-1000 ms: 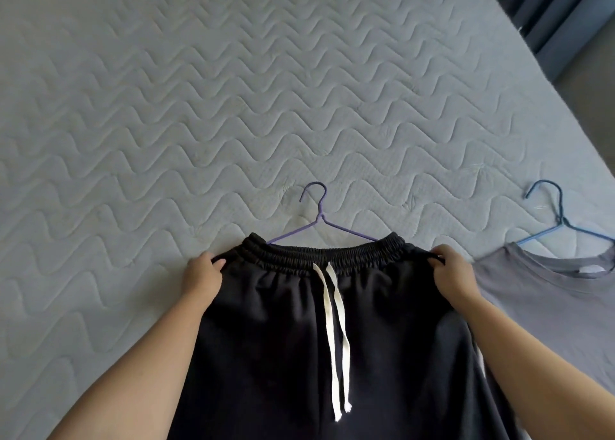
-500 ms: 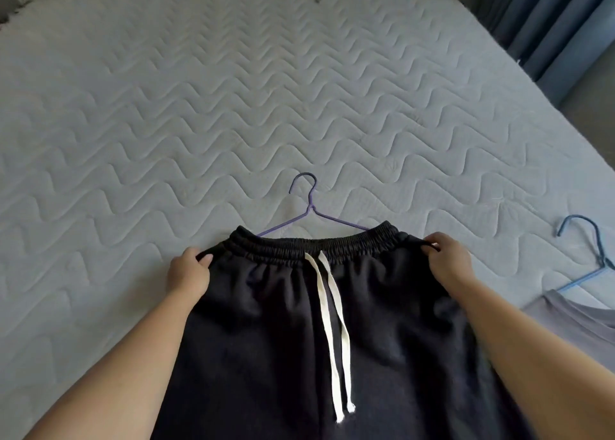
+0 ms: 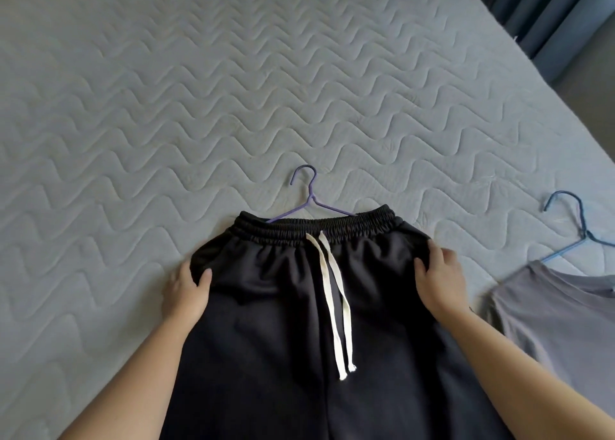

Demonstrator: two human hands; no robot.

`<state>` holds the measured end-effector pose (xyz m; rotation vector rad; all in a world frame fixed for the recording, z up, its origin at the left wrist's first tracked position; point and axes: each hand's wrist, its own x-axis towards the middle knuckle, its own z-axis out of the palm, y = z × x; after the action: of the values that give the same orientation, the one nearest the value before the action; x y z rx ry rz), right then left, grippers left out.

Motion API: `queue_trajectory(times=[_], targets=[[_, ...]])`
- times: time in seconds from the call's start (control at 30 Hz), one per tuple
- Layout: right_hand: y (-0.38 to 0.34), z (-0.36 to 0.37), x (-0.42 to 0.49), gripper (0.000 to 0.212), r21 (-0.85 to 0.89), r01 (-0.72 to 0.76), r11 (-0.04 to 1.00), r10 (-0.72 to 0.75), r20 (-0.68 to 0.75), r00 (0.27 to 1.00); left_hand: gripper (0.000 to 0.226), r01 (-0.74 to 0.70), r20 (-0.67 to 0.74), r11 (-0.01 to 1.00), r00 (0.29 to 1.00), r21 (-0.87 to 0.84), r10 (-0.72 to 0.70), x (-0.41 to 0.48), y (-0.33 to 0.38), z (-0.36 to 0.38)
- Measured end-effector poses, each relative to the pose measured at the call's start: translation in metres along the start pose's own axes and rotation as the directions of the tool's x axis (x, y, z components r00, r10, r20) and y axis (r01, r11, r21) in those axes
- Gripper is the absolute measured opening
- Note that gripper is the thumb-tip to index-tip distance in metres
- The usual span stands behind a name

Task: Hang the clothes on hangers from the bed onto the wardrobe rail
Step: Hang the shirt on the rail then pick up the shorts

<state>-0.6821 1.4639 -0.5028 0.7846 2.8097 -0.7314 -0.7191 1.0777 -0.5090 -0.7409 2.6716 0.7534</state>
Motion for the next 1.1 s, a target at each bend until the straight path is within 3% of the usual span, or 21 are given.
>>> queue_trajectory(times=[0.13, 0.27, 0.47, 0.8, 1.1], targets=[[0.033, -0.008, -0.066, 0.05, -0.198, 0.137, 0.971, -0.141, -0.008, 0.99, 0.053, 0.036, 0.067, 0.995, 0.997, 0.09, -0.042, -0.074, -0.049, -0.011], [0.073, -0.019, -0.15, 0.056, -0.2, 0.167, 0.965, -0.146, 0.111, 0.983, 0.057, 0.151, 0.128, 0.984, 0.978, 0.09, -0.162, -0.161, -0.089, -0.011], [0.114, -0.058, -0.272, 0.05, -0.135, 0.053, 0.989, -0.014, 0.274, 0.962, 0.044, 0.206, 0.047, 0.978, 0.977, 0.019, -0.207, -0.302, -0.113, -0.021], [0.181, -0.141, -0.394, 0.044, -0.211, -0.147, 0.966, 0.223, 0.4, 0.889, 0.044, 0.31, 0.236, 0.949, 0.927, -0.052, -0.29, -0.492, -0.15, -0.05], [0.191, -0.17, -0.433, 0.037, -0.268, -0.097, 0.959, 0.226, 0.511, 0.829, 0.042, 0.437, 0.25, 0.899, 0.87, 0.009, -0.425, -0.572, -0.18, -0.073]])
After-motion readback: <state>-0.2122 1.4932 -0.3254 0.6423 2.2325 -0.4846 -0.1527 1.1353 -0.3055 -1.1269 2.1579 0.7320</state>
